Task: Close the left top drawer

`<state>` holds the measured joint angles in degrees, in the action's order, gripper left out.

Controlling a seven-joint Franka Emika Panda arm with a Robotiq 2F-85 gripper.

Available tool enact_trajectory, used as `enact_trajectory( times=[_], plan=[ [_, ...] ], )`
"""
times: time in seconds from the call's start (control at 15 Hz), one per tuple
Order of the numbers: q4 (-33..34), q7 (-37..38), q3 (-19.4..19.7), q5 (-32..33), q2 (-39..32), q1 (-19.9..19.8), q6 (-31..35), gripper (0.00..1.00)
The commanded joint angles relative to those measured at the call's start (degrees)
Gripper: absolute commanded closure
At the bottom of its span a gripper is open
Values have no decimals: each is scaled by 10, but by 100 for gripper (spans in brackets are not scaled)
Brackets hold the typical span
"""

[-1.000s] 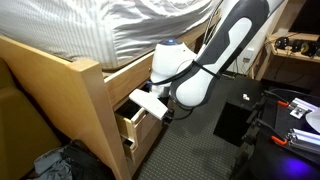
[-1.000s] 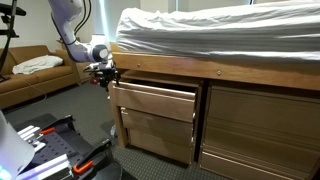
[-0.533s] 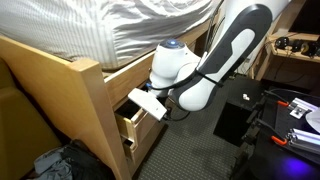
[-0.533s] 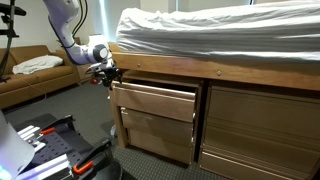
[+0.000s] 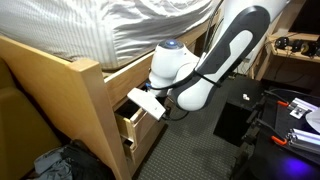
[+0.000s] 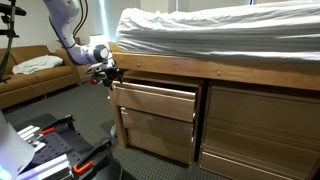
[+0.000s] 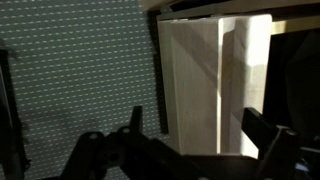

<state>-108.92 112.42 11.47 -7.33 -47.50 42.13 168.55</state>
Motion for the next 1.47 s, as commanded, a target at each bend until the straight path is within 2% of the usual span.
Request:
enact_trajectory(
  times=[0.0,0.27,0.67,0.73,1.07,1.13,1.2,1.4],
  plan=[
    [64,19,8,1,-65,-10,-27,0],
    [107,32,20,3,-97,-10,-33,0],
    [162,58,15,6,-168,-27,-89,0],
    [130,52,15,11,-149,-21,-60,0],
    [138,54,15,11,-159,-21,-61,0],
    [142,17,-28,6,-148,-57,-91,0],
    [144,-23,-74,-1,-142,-97,-94,0],
    [156,-46,-114,-5,-147,-131,-169,0]
  ],
)
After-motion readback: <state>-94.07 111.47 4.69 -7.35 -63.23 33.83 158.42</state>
